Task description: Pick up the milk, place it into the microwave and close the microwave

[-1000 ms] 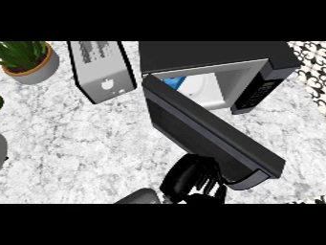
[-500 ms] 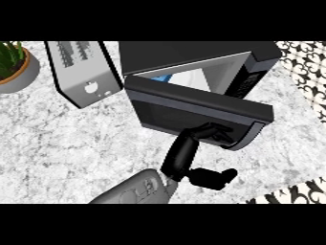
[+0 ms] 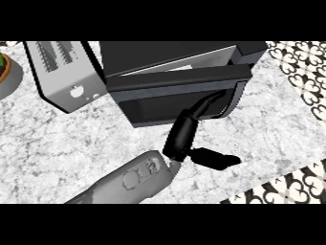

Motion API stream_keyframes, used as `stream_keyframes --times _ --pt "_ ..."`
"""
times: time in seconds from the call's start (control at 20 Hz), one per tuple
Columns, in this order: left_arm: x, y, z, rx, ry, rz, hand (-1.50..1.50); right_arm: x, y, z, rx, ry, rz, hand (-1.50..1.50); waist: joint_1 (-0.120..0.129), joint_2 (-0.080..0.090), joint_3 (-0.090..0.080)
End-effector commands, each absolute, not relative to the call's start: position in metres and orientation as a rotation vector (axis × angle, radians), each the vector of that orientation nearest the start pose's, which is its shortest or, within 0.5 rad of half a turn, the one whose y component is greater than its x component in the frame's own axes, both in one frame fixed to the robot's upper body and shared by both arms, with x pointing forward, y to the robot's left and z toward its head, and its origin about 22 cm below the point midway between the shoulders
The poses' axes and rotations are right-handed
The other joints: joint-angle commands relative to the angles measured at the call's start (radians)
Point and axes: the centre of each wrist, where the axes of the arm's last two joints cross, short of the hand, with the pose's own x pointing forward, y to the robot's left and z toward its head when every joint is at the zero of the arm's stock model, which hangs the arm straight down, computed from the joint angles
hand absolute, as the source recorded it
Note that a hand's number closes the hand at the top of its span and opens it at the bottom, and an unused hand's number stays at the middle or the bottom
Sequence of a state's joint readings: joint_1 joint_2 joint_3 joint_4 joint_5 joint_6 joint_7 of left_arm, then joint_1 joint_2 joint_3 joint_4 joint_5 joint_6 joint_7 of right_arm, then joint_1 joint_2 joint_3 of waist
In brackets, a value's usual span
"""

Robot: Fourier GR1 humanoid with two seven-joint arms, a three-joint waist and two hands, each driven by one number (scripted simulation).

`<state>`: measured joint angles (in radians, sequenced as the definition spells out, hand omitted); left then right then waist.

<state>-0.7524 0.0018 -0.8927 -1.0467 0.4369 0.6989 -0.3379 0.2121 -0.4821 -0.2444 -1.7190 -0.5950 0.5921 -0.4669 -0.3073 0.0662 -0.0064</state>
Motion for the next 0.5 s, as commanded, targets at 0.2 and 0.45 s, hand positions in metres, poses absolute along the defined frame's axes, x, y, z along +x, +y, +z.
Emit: stream_keyframes --times 0.2,0.45 --pt "0.31 -0.01 0.047 -0.171 -1.963 -0.361 -1.5 0.2 -0.387 0.083 0.515 -2.123 0.23 -1.5 -0.034 0.019 0.002" --pt "0.321 -0.011 0.053 -0.138 -1.966 -0.327 -1.5 0.204 -0.387 0.092 0.547 -2.124 0.245 -1.5 -0.06 0.022 0.002"
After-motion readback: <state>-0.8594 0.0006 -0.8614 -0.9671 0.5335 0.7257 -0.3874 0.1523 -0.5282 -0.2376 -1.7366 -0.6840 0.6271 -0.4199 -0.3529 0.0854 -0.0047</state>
